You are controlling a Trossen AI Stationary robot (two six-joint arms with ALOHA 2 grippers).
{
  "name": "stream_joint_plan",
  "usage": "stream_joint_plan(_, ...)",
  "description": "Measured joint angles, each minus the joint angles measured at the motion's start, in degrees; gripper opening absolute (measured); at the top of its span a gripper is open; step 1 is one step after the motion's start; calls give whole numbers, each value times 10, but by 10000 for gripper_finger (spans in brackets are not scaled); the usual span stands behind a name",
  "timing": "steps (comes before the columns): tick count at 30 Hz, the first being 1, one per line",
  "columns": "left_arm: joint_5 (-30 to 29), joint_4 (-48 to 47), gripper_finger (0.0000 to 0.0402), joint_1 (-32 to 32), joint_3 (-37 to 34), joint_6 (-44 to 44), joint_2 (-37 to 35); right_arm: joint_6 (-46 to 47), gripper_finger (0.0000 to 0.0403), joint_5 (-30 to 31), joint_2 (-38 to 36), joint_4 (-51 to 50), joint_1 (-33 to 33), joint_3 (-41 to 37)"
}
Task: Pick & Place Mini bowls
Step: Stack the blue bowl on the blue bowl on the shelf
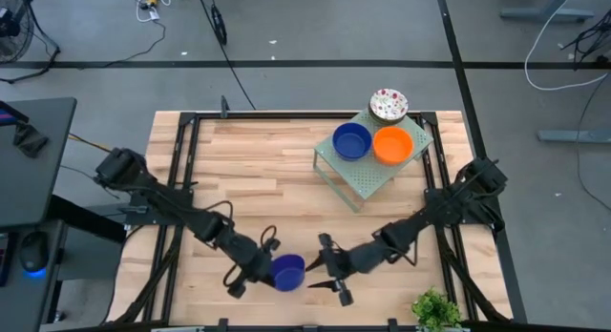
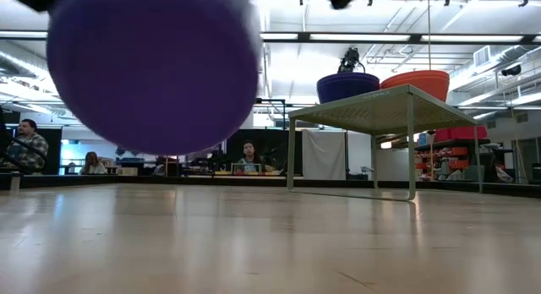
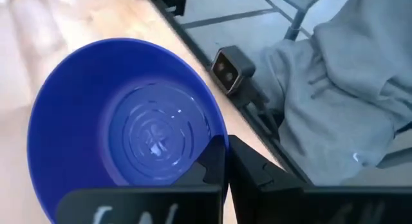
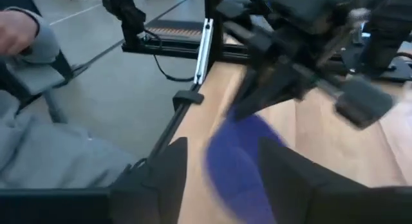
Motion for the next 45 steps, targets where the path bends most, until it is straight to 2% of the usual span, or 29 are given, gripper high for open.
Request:
stream_joint_plan(4,-1,-14,7,-11,40,19,28,-8,204,-74,6,-55,-27,26)
stream_joint_plan(6,-1,-15,9,-14,54,31,35,-27,205,-93,7,-59,-32,26)
stream_joint_plan(11,-10,-15,12,-17,78,57,41,-47,198,-128,6,-59,-33,26)
stream_joint_plan(18,-41,-8,13,-17,79,65,41,-48,176,-131,6,-66,-30,26)
stream_joint_plan(24,-50,-5,15,-17,79,66,41,-48,131,-130,6,-71,-30,26)
stream_joint_plan(30,-65,-6,18,-16,79,67,41,-58,43,-139,6,-91,-28,26)
stream_joint_plan(33,-82,-2,34,-14,79,70,41,-77,10,-151,6,-100,-23,26)
stream_joint_plan(40,-94,-7,118,1,79,58,41,-62,4,-149,6,-140,-3,25)
stream_joint_plan(45,-92,-110,174,14,79,36,12,-43,4,-151,4,-191,25,28)
